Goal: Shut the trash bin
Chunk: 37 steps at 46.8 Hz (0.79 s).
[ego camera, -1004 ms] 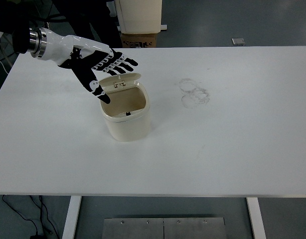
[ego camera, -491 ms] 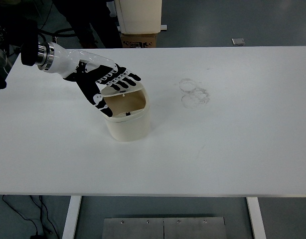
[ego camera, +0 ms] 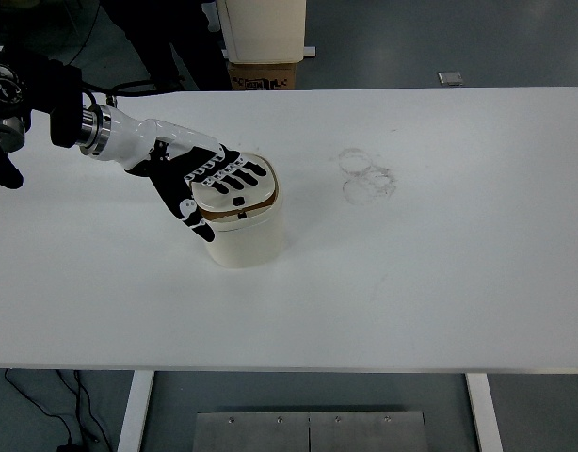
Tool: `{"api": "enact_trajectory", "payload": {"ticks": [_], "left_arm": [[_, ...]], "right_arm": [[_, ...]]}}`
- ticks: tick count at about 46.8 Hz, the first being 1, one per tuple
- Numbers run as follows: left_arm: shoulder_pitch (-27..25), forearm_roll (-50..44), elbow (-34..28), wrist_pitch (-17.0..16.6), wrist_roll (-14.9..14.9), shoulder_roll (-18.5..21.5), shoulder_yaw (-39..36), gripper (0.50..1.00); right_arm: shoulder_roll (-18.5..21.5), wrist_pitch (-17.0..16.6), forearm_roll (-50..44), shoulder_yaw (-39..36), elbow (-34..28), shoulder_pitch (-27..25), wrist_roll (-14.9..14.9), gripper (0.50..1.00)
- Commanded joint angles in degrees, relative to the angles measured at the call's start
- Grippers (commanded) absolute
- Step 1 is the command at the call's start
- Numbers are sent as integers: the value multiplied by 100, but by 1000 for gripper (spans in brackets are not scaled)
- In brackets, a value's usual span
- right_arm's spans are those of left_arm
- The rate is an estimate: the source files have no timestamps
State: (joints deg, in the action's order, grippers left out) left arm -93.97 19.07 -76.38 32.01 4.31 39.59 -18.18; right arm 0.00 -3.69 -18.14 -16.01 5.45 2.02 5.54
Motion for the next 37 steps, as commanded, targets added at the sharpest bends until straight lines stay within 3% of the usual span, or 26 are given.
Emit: {"api": "enact_trajectory", "payload": {"ticks": [1,37], "left_arm": [[28,0,0,7,0,-4,-1,1000],[177,-9,9,-11,0,-65,8,1000]], "right_arm": [[0,0,-6,1,0,0,0,991],[0,0,3,1,0,0,0,991]]}}
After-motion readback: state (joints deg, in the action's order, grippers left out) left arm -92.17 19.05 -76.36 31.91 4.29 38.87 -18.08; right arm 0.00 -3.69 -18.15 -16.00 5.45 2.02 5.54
